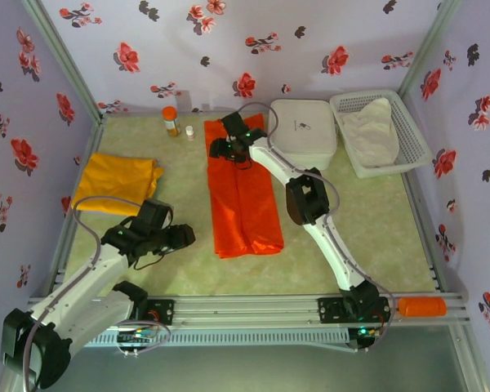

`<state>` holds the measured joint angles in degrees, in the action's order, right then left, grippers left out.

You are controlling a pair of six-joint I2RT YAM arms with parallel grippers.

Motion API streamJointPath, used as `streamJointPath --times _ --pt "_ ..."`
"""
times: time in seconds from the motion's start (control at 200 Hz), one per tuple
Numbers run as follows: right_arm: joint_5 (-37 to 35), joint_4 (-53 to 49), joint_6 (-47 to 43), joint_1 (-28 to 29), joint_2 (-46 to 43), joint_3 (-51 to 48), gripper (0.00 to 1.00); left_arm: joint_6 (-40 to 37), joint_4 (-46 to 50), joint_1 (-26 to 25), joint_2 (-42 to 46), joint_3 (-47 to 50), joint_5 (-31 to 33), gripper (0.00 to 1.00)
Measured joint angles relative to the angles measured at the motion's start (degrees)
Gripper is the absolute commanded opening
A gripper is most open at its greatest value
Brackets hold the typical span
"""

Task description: Fold and stack the t-shirts

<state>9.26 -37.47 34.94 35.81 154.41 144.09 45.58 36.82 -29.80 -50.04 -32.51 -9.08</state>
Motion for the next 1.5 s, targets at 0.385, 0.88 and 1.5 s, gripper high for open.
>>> streamJointPath --times 0.385,0.88,1.5 --pt "-0.6 -2.6 -0.4 1.0 -13.0 -11.7 0.68 4.3 -7.6 -4.6 -7.1 1.8 -2.8 0.50" --pt "-1.9 1.2 0.3 0.8 -51.5 -59.8 0.49 7.2 -16.6 -11.4 -27.9 -6.5 -3.0 0.42" --pt "5.7 5.4 7.6 -4.0 -72.0 -98.8 0.40 9.7 -18.7 -16.0 -33.5 -7.0 -2.0 0.11"
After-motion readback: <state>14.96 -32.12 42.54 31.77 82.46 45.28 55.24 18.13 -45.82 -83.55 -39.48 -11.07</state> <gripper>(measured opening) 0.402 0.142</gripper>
